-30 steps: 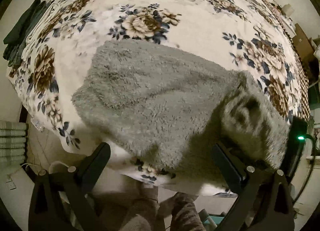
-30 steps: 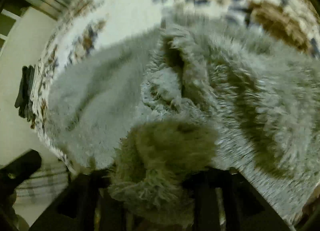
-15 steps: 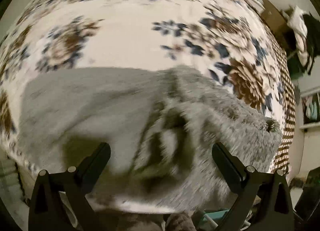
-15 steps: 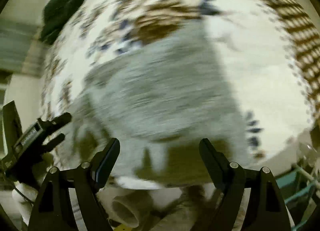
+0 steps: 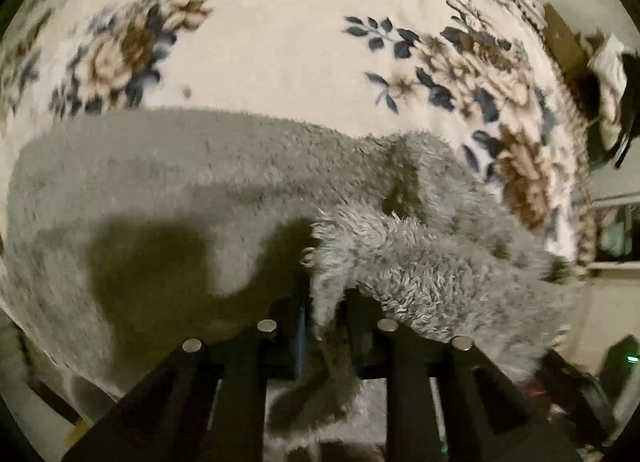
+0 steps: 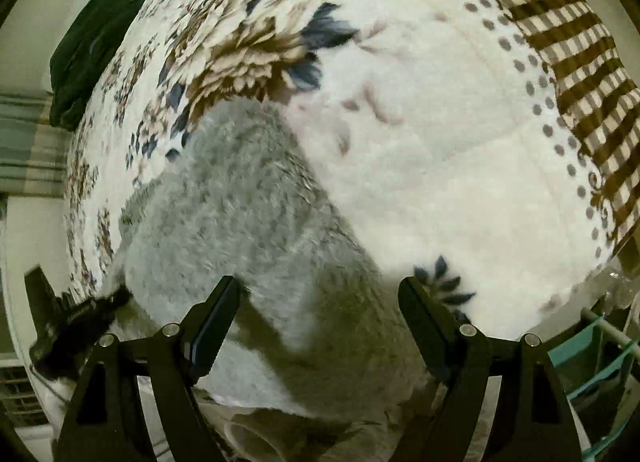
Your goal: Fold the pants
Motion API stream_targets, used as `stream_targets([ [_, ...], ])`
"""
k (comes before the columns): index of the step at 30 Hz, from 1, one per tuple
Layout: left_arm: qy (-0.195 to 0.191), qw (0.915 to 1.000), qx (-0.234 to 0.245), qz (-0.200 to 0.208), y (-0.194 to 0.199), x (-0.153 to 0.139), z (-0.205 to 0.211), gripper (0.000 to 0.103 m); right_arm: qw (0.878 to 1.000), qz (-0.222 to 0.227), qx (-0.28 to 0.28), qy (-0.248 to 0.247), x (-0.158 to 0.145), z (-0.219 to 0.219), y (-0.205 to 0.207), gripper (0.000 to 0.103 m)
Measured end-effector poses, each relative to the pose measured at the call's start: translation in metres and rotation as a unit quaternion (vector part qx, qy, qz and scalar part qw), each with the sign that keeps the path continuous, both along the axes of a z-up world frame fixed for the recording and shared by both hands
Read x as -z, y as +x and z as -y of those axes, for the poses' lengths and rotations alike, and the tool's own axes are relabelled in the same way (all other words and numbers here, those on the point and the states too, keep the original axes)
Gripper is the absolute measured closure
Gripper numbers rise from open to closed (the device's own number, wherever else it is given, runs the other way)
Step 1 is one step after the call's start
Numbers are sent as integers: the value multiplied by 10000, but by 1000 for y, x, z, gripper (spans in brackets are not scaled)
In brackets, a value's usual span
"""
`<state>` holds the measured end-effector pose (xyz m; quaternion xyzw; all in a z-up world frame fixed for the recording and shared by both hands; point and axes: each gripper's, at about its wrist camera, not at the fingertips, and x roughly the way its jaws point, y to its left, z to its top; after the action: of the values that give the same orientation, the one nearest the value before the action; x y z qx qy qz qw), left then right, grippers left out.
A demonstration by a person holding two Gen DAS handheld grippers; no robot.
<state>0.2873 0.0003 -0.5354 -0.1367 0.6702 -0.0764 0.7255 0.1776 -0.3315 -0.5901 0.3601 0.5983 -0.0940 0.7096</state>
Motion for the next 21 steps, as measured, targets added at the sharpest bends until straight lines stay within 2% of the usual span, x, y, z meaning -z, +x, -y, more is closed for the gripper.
stream_targets([
  [3,-299,9994,1,-152,-9,-10,8,77,9996,123,173,198,-3,6,11,19],
  [5,-434,9990,0,-97,-14,-18,16,74,9993,259,175,188,-10,7,25,19],
  [6,-445,9990,3,-74,-15,-22,20,65,9993,338,102,143,-13,6,36,19],
  [7,-449,9990,35,-19,-15,-23,24,52,9993,359,7,92,-14,4,43,20],
  [8,-442,9990,70,16,-13,-24,31,48,9993,319,-194,-62,-13,-1,54,28],
  [9,-382,9992,107,33,-12,-21,37,48,9984,272,-429,-262,-12,-7,65,41],
  [10,-357,9993,118,36,-9,-15,41,48,9971,203,-613,-407,-9,-12,72,69],
  [11,-329,9994,134,58,-5,-10,45,48,9952,73,-747,-624,-6,-15,82,74],
  [13,-146,9995,208,189,4,-2,50,51,9942,114,-676,-833,-6,-11,92,79],
  [14,-36,9992,286,291,9,2,53,60,9942,106,-613,-881,-5,-7,96,80],
  [16,22,9991,288,325,16,10,50,71,9948,48,-441,-912,0,3,104,81],
  [21,-89,9997,164,131,28,31,37,71,9960,-99,-258,-852,19,16,116,81],
])
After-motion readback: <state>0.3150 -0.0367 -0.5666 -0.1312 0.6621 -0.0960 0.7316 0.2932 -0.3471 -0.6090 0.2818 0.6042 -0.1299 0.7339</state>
